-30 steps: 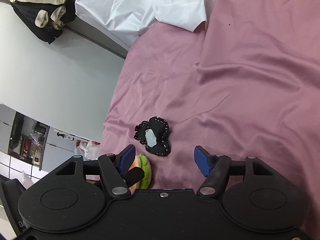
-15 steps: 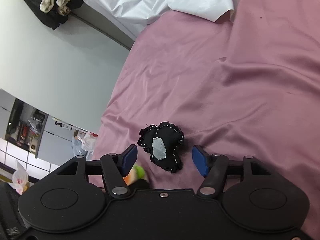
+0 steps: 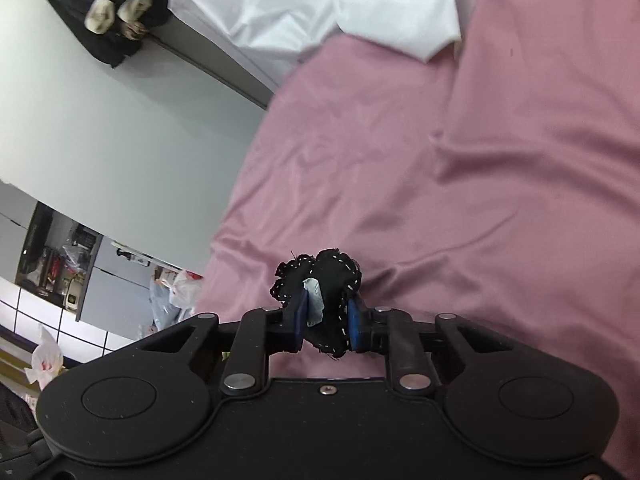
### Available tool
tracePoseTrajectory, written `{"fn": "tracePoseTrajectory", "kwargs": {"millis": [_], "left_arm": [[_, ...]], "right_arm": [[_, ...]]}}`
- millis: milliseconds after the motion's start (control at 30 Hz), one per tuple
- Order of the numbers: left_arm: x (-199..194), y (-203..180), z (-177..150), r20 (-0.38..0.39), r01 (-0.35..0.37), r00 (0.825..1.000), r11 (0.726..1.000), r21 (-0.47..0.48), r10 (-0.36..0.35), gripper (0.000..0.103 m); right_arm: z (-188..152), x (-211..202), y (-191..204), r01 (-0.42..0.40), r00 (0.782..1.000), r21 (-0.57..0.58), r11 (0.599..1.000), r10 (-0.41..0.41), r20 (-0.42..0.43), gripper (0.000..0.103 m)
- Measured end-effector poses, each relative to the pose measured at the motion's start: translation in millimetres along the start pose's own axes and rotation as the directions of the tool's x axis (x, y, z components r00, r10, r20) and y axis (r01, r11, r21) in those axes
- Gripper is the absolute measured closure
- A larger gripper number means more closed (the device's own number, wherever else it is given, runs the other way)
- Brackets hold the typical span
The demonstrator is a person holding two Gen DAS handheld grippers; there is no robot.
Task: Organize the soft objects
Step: 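Grasp the hamburger plush with the left tool while the right tool grasps the black lace pouch, then carry the hamburger plush over the box with the left tool while the right tool carries the pouch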
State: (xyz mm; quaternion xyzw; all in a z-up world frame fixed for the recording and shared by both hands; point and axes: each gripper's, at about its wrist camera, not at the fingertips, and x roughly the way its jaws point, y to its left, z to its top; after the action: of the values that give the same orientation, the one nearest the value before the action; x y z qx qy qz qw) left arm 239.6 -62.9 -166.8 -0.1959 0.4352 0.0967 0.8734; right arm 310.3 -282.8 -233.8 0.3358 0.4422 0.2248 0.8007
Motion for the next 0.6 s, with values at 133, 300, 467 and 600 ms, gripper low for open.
{"fn": "tracePoseTrajectory", "kwargs": {"millis": [133, 300, 467, 600], "left_arm": [[-18, -1, -2, 0.007, 0.022, 1.0, 1.0, 0.01, -0.022, 0.059], [-39, 3, -5, -0.01, 0.065, 0.998, 0.997, 0.033, -0.064, 0.059], [-57, 7, -11, -0.014, 0.088, 0.996, 0.993, 0.075, -0.087, 0.059], [-77, 11, -10, 0.001, 0.089, 0.996, 0.992, 0.088, -0.09, 0.059]], "right_arm": [[-3, -26, 19, 0.047, 0.999, -0.033, 0.998, -0.046, 0.028, 0.082], [-16, -69, 48, 0.082, 0.993, -0.063, 0.995, -0.076, 0.093, 0.082], [-29, -90, 61, 0.114, 0.986, -0.063, 0.991, -0.106, 0.125, 0.082], [-39, -101, 73, 0.125, 0.983, -0.076, 0.989, -0.114, 0.143, 0.082]]}}
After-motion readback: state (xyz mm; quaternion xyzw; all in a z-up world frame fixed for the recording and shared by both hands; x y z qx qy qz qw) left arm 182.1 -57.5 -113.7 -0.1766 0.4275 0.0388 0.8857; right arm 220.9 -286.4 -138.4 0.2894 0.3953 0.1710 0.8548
